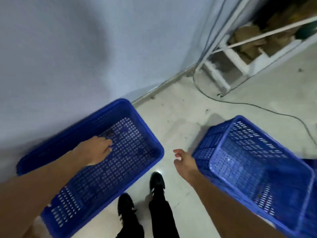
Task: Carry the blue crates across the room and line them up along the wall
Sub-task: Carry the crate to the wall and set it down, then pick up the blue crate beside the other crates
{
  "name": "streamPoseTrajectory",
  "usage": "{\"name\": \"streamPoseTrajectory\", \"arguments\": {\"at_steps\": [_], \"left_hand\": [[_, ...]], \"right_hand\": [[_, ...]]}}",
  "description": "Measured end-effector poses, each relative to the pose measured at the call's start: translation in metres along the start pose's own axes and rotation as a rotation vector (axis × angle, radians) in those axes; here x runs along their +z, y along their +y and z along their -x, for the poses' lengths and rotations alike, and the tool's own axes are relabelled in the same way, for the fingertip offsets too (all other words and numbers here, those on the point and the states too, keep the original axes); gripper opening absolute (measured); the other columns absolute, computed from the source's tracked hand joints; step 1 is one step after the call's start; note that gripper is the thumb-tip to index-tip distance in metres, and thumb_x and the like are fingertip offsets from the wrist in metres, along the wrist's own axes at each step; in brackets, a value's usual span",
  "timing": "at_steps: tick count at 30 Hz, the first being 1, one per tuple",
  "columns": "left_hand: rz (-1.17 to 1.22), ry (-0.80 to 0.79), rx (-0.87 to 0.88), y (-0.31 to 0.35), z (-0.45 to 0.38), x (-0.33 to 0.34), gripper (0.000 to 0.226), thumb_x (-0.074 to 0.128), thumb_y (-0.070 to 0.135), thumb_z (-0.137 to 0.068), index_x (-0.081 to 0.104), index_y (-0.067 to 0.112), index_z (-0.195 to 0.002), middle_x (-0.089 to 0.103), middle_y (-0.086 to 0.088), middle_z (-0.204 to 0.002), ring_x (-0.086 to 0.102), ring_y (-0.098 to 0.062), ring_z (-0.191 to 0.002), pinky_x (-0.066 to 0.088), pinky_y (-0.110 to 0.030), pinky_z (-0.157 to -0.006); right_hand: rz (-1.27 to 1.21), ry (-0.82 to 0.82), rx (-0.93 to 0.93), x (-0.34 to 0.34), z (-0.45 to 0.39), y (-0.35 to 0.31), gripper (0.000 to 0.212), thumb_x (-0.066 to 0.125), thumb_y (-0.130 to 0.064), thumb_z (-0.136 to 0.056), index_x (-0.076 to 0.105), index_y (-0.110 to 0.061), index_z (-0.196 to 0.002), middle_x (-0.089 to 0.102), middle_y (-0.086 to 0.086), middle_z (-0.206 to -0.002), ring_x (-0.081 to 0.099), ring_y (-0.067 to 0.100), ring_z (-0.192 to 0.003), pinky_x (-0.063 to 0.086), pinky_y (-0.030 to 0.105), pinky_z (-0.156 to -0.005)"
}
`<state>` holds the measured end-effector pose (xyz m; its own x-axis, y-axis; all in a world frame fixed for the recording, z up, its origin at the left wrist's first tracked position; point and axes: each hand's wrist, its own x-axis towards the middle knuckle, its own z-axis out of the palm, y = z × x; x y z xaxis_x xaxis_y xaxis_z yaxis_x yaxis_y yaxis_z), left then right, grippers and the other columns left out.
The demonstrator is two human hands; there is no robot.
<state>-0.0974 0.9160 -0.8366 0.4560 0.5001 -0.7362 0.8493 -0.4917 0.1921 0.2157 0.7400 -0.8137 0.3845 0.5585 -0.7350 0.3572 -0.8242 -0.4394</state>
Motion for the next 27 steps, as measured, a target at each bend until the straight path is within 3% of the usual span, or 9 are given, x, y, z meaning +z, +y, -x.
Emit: {"name": "streamPoseTrajectory", "arguments": {"at_steps": [2,4,8,12,16,18,22,27], "left_hand": [[0.013,-0.001,0.071,0.050,-0.015,-0.024,0.031,0.036,0.042,-0.106,0.060,0.025,-0.116,0.062,0.004,-0.105,0.059,-0.015,-0.098,0.050,-0.038,-0.090],[0.017,0.026,0.146,0.108,-0.030,-0.044,0.030,0.038,0.042,-0.105,0.061,0.025,-0.114,0.064,0.003,-0.105,0.061,-0.015,-0.096,0.051,-0.040,-0.090],[-0.020,-0.007,0.239,0.229,-0.063,-0.061,0.036,0.037,0.039,-0.108,0.056,0.019,-0.131,0.067,-0.006,-0.122,0.063,-0.025,-0.110,0.049,-0.044,-0.097],[-0.016,-0.066,0.270,0.331,-0.101,-0.036,0.041,0.040,0.041,-0.107,0.054,0.021,-0.139,0.068,-0.003,-0.126,0.062,-0.021,-0.107,0.049,-0.035,-0.097],[0.118,-0.073,0.283,0.418,-0.130,-0.019,0.023,0.051,0.036,-0.104,0.061,0.031,-0.125,0.068,-0.003,-0.119,0.064,-0.021,-0.095,0.045,-0.025,-0.079],[0.195,-0.013,0.274,0.437,-0.137,-0.029,0.014,0.057,0.030,-0.102,0.063,0.031,-0.115,0.070,-0.007,-0.116,0.065,-0.023,-0.094,0.044,-0.026,-0.079],[0.088,-0.028,0.279,0.509,-0.171,-0.066,0.024,0.058,0.030,-0.102,0.065,0.020,-0.123,0.069,-0.009,-0.115,0.061,-0.021,-0.086,0.044,-0.028,-0.075],[0.062,0.019,0.207,0.569,-0.223,-0.104,0.032,0.058,0.033,-0.102,0.065,0.017,-0.128,0.069,-0.012,-0.118,0.062,-0.031,-0.098,0.044,-0.033,-0.085]], "right_hand": [[-0.042,0.050,0.047,-0.038,0.021,0.045,0.046,0.052,-0.007,-0.094,0.060,-0.020,-0.137,0.065,0.005,-0.134,0.063,0.025,-0.119,0.048,0.029,-0.097],[-0.031,0.132,0.098,-0.081,0.034,0.097,0.045,0.056,-0.007,-0.094,0.061,-0.017,-0.138,0.066,0.007,-0.134,0.062,0.028,-0.124,0.044,0.029,-0.101],[-0.084,0.292,0.255,-0.153,0.048,0.201,0.040,0.060,-0.006,-0.094,0.064,-0.010,-0.133,0.070,0.013,-0.129,0.063,0.033,-0.123,0.039,0.029,-0.101],[-0.252,0.424,0.355,-0.192,0.056,0.301,0.037,0.063,-0.005,-0.092,0.066,-0.008,-0.129,0.072,0.014,-0.124,0.065,0.034,-0.118,0.042,0.032,-0.100],[-0.352,0.409,0.429,-0.229,0.065,0.387,0.037,0.063,-0.006,-0.093,0.066,-0.011,-0.129,0.070,0.010,-0.123,0.062,0.030,-0.117,0.043,0.028,-0.093],[-0.325,0.387,0.435,-0.250,0.068,0.412,0.040,0.062,-0.009,-0.093,0.065,-0.015,-0.132,0.070,0.008,-0.124,0.060,0.030,-0.121,0.043,0.025,-0.090],[-0.273,0.454,0.525,-0.332,0.078,0.478,0.037,0.062,-0.009,-0.093,0.066,-0.010,-0.129,0.074,0.014,-0.116,0.066,0.034,-0.115,0.044,0.030,-0.095],[-0.274,0.497,0.581,-0.400,0.047,0.520,0.031,0.058,-0.011,-0.092,0.068,-0.015,-0.121,0.074,0.012,-0.110,0.068,0.035,-0.108,0.049,0.035,-0.089]]}}
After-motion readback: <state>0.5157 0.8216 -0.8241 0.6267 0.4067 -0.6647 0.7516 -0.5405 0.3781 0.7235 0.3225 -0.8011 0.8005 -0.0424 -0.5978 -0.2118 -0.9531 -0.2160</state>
